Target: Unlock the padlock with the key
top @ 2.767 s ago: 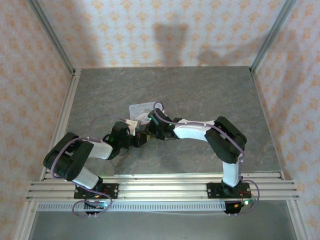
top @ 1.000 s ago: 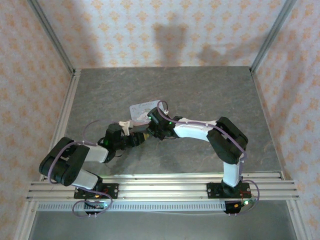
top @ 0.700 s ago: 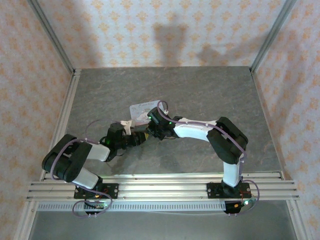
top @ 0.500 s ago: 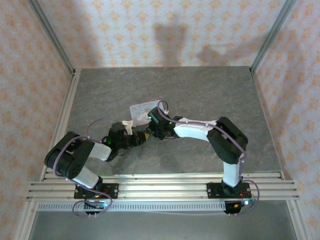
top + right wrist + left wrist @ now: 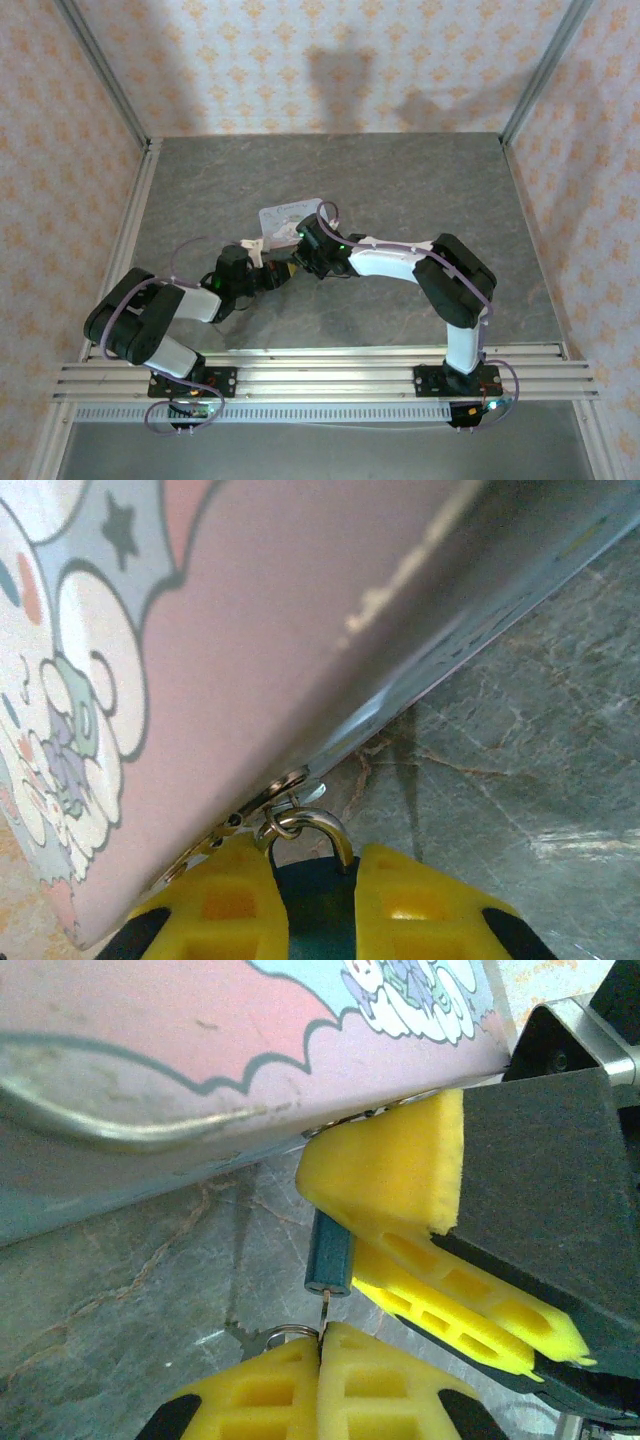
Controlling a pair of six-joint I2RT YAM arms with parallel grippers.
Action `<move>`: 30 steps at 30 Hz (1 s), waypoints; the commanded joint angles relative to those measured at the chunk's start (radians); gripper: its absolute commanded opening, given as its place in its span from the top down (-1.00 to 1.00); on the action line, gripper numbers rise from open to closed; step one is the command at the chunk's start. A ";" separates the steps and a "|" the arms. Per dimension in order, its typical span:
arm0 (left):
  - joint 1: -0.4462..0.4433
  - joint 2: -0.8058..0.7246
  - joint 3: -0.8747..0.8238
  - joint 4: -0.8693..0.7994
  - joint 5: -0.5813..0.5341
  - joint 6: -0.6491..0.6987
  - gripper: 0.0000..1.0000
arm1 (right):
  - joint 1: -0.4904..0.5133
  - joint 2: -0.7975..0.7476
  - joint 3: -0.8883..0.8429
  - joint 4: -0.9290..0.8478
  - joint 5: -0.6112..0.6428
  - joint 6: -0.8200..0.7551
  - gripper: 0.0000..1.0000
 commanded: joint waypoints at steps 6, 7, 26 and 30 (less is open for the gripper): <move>0.006 0.007 0.064 0.071 -0.034 0.029 1.00 | 0.038 -0.001 0.007 -0.011 -0.043 -0.008 1.00; 0.011 0.010 0.064 0.085 -0.031 0.023 1.00 | 0.042 0.001 0.013 -0.019 -0.041 -0.014 1.00; 0.037 -0.036 0.064 0.015 -0.024 0.036 0.61 | 0.022 -0.033 -0.039 0.000 0.014 0.002 1.00; 0.037 -0.045 0.052 0.015 -0.019 0.036 0.47 | -0.003 -0.055 -0.060 0.021 0.027 0.012 1.00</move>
